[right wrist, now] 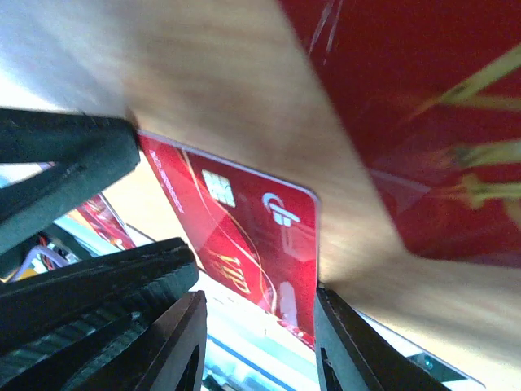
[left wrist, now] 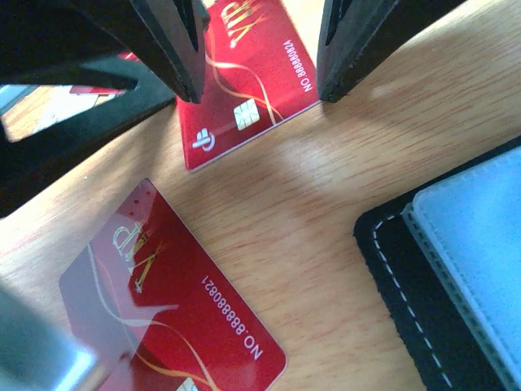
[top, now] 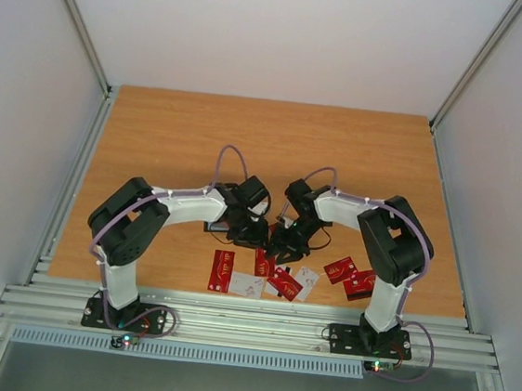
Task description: Put the credit cards into the card holder
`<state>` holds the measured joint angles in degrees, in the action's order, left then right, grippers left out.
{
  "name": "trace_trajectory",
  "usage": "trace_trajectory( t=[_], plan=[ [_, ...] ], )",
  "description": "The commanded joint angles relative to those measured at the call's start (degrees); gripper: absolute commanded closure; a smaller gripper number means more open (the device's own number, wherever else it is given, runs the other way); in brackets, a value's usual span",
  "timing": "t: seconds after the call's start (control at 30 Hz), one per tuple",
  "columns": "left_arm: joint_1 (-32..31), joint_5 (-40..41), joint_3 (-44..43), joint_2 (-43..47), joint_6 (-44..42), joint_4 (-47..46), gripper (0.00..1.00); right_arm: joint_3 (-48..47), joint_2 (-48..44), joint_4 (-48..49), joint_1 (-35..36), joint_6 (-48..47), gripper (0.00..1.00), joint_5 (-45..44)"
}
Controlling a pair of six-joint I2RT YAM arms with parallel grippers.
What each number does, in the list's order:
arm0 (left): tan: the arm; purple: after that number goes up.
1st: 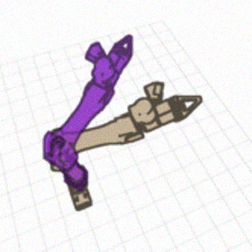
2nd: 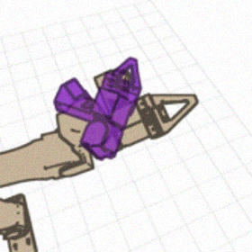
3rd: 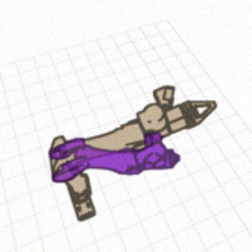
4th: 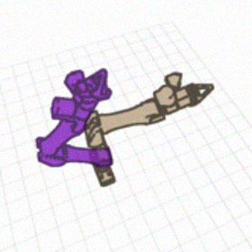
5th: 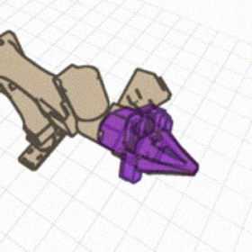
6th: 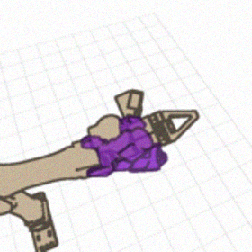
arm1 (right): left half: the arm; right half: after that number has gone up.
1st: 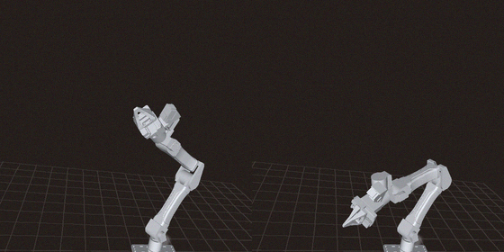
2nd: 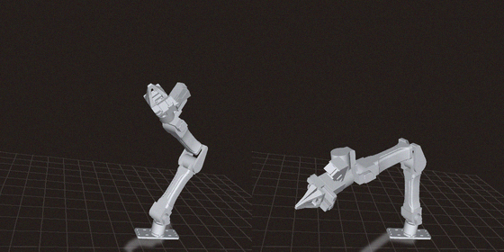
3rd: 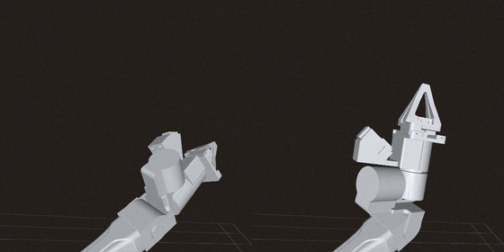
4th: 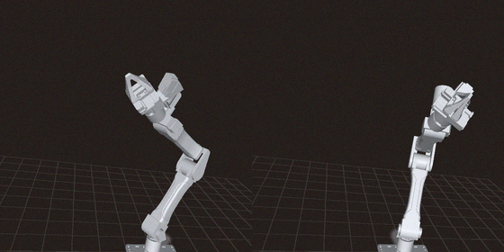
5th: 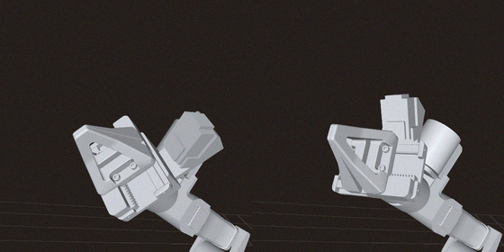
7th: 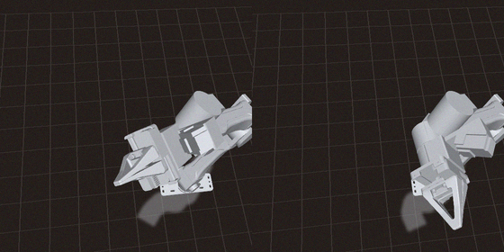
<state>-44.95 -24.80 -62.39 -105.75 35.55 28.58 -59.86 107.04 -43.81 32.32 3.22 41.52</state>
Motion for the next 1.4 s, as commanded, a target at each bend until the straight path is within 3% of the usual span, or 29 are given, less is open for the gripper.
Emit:
trace_trajectory(
  t=[0.0, 0.5, 0.77, 1.0, 1.37],
  plan=[
    [-1.9, -6.3, 3.7, -0.8, -0.2, -5.6, 0.59, 0.7, -0.4, 7.8, 2.7, 3.5, 0.62, 0.3],
    [-5.7, -6.9, 3.2, -1.4, -1.1, -3.6, 0.6, 10.5, -9.1, 9.6, 2.8, 6.8, 0.62, -2.8],
    [-5.9, -4.3, 0.3, 1.8, -2.2, 0.7, 0.6, 6.5, -15.2, 4.7, 2.8, 4.9, 0.62, -5.7],
    [-6.5, -3.1, -4.0, 5.6, -6.5, 8.5, 0.61, 9.4, -28.1, -2.4, 1.1, 6.4, 0.61, -9.0],
    [-11.7, -10.6, -3.7, 3.9, -13.8, 11.6, 0.77, 23.8, -47.9, -9.4, 0.2, 18.9, 0.59, -9.8]
  ],
)
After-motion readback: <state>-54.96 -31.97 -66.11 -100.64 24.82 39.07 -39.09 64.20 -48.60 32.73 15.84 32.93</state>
